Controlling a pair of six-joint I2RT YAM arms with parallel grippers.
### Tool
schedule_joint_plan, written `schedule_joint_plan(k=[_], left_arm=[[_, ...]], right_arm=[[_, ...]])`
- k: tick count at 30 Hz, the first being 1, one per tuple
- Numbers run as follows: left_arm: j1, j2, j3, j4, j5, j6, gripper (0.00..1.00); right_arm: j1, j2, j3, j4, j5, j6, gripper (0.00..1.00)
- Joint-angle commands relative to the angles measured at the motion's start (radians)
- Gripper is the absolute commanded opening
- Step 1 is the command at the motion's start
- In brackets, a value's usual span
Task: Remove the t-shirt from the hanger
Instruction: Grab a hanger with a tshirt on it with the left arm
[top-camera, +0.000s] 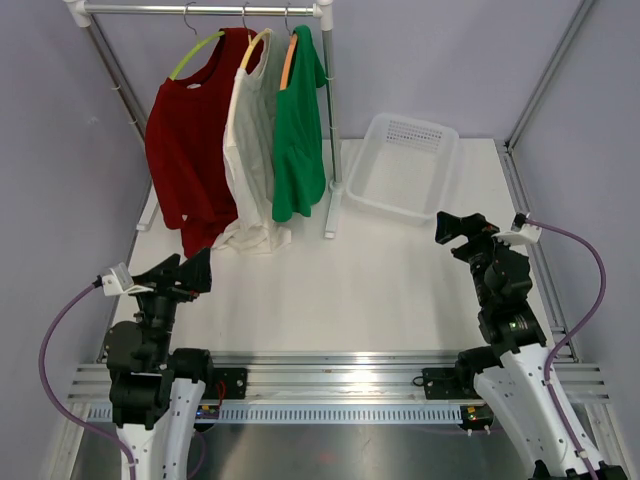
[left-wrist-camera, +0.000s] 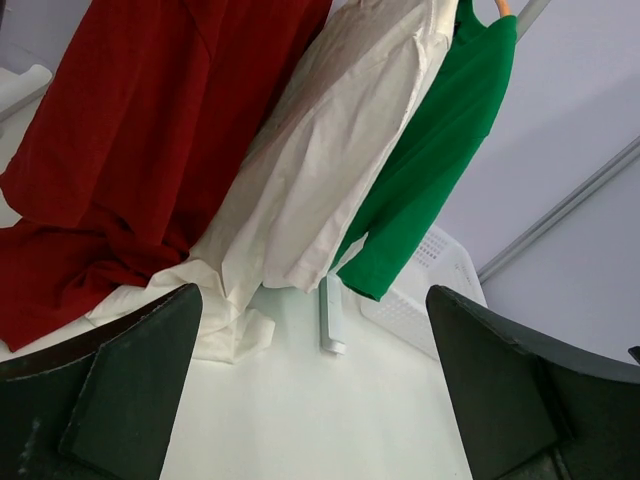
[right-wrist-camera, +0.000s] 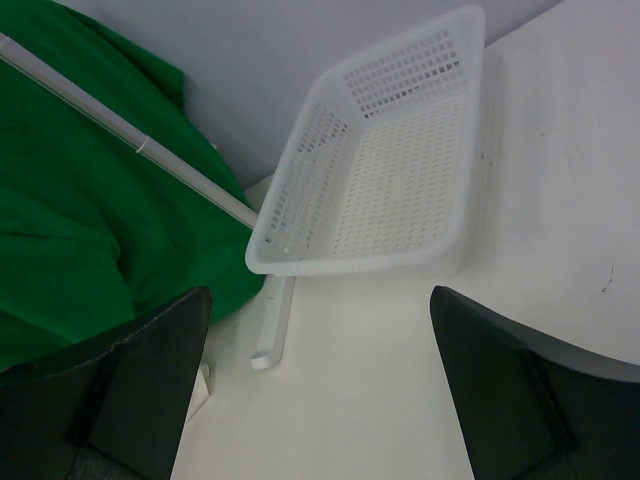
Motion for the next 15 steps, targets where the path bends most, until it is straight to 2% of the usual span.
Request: schedule_joint_plan(k=[1, 10, 15], left_arm=[[-0.005, -0.156, -0.007, 0.053, -0.007, 0.017, 0.99], [-0.005, -0.151, -0.015, 0.059, -0.013, 0.018, 0.99], [-0.005, -0.122, 0.007, 0.045, -0.042, 0.026, 0.99]], right_arm=[[0.002, 0.013, 0.011, 0.074, -0.001, -0.002, 0.99], [0.002, 0.021, 0.007, 0.075, 0.010, 0.000, 0.99], [0.002, -0.001, 0.001, 0.090, -0.033, -0.026, 1.00]])
